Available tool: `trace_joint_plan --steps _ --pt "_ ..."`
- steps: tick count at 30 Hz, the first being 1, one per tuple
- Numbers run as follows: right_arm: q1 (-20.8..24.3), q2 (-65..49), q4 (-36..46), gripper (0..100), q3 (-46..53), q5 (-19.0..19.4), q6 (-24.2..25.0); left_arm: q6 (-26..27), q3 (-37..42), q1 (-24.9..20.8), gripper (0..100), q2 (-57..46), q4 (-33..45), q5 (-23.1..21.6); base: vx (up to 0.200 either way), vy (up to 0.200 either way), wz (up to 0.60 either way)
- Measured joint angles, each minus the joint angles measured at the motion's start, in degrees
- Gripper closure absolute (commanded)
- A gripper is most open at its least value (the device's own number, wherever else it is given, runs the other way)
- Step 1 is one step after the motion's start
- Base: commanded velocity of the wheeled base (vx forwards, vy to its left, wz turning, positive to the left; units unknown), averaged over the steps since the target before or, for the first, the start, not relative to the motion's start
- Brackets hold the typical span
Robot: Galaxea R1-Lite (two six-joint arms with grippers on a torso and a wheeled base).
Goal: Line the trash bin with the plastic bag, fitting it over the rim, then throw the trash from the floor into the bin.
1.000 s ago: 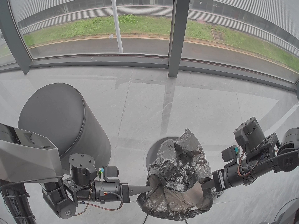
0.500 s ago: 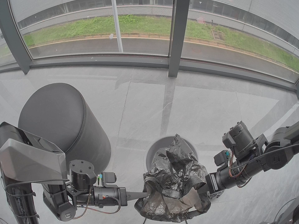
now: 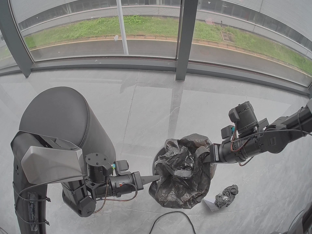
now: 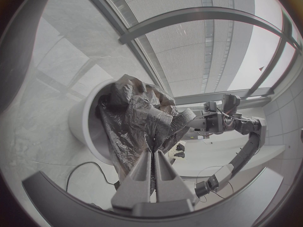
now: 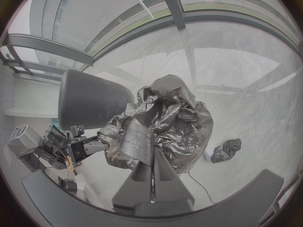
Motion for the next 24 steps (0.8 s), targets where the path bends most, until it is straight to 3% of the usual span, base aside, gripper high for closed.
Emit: trace_joint_plan --steps 5,14,20,24 --pt "-0.5 1.8 -2.2 100 3.5 -0.9 -4.7 0.0 1.5 0.7 100 0.8 -0.1 2.6 0.0 0.0 0.0" --pt "0.6 1.7 -3.1 100 9.8 -0.7 -7.2 0.3 7.4 1.4 100 -0.8 -0.2 2.6 0.0 0.0 0.0" --pt "0.7 3.1 -15.3 100 11.7 -0.7 -7.9 5.3 5.9 2.2 100 0.5 -0.2 3.3 0.0 0.0 0.0" --pt "0.3 5.1 -25.1 100 13.9 -0.6 -11.6 11.1 4.2 2.6 100 2.1 -0.2 4.6 0.0 0.0 0.0"
